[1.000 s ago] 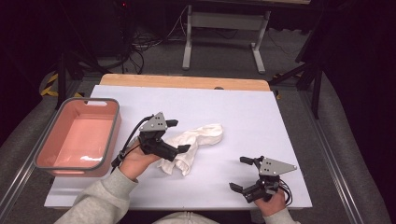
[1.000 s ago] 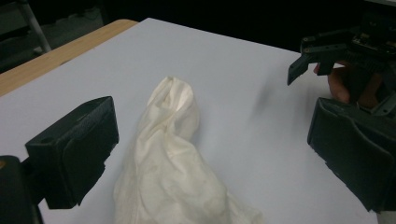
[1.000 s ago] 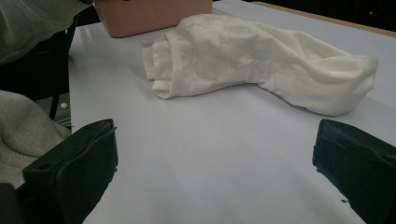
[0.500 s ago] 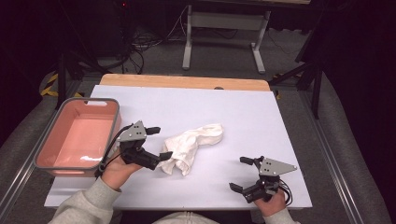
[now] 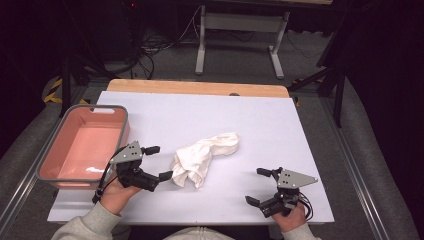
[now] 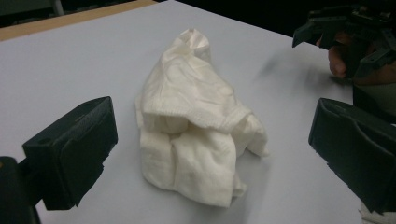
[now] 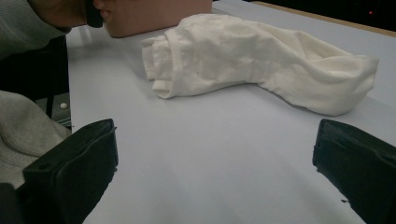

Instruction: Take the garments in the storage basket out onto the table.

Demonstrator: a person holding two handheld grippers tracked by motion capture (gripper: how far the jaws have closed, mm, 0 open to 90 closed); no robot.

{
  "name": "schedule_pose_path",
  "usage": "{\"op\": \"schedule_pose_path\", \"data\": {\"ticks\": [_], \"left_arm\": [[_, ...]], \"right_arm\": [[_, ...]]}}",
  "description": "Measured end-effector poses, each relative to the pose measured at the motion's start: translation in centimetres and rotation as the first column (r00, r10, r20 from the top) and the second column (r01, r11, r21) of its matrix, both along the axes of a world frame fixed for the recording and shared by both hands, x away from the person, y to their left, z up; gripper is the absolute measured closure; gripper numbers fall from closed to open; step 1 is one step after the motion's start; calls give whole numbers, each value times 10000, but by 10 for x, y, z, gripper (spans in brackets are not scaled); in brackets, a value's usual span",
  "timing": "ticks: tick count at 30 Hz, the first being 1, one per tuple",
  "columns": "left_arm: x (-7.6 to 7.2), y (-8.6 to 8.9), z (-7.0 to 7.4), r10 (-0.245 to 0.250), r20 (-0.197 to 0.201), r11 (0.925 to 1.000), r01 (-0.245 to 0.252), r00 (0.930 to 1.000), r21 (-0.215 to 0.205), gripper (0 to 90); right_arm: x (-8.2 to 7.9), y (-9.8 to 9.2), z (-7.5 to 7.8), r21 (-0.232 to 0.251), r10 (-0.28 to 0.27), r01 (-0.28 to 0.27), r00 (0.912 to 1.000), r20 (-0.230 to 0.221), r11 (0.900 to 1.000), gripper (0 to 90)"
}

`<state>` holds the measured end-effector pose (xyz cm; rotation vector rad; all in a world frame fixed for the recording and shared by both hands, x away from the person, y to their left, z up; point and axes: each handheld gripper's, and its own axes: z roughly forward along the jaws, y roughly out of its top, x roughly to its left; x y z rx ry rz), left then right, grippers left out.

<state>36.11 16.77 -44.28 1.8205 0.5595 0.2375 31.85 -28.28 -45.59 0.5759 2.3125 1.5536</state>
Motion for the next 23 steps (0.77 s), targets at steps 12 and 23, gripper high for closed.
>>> {"op": "schedule_pose_path", "data": {"ticks": [12, 23], "left_arm": [[-1, 13, -31, 125, -186, 9998, -128, 9997, -174, 3], [-4, 20, -31, 211, -44, 9993, -212, 9998, -310, 0]], "right_arm": [[1, 0, -2, 41, 52, -52, 9999, -104, 10000, 7], [1, -1, -2, 95, 91, -90, 9999, -109, 9999, 7]]}}
